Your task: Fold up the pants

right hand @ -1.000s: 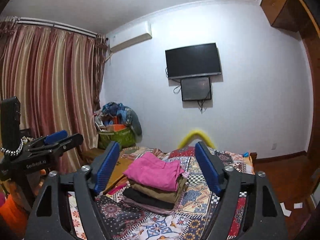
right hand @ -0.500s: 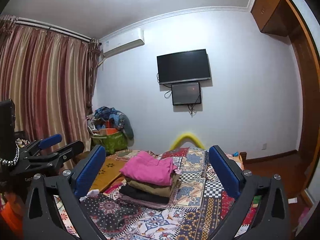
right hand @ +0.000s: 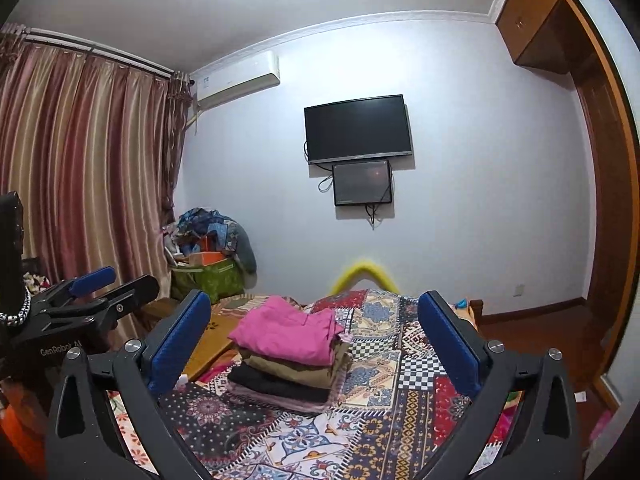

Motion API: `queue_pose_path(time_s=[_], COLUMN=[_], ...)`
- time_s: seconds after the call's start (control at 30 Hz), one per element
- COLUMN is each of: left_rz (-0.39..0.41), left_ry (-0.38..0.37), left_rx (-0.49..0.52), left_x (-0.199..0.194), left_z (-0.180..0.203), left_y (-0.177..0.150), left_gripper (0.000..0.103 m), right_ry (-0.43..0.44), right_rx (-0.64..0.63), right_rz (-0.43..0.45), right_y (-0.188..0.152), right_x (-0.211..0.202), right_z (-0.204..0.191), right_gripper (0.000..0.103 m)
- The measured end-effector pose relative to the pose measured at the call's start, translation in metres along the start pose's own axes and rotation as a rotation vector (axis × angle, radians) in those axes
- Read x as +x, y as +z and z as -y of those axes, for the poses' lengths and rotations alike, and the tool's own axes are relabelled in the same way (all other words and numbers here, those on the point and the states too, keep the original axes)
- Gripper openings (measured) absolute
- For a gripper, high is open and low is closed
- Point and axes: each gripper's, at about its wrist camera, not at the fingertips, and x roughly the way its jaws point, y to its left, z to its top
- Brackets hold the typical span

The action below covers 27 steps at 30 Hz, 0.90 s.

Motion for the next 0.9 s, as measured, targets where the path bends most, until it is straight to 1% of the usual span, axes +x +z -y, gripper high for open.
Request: queue_pose_path(time_s=[0.43,0.9], left_rz=[-0.004,-0.005], left_ry=[0.002,-0.005], left_rx=[-0.001,0.000], left_x=[0.0019,0.0017], left_z=[0.0016,0.0022], left_y=[-0.0074,-0.0078], left_gripper=[0.103,0.103], right_ry=[-0.008,-0.012], right_rx=[0.001,-0.004], right_rz=[0.000,0.004], right_y=[0.0034,0.0047], right_x=[-0.0028,-0.0057], right_z=[0.0004,0.0007], right_gripper=[0.103,0.103])
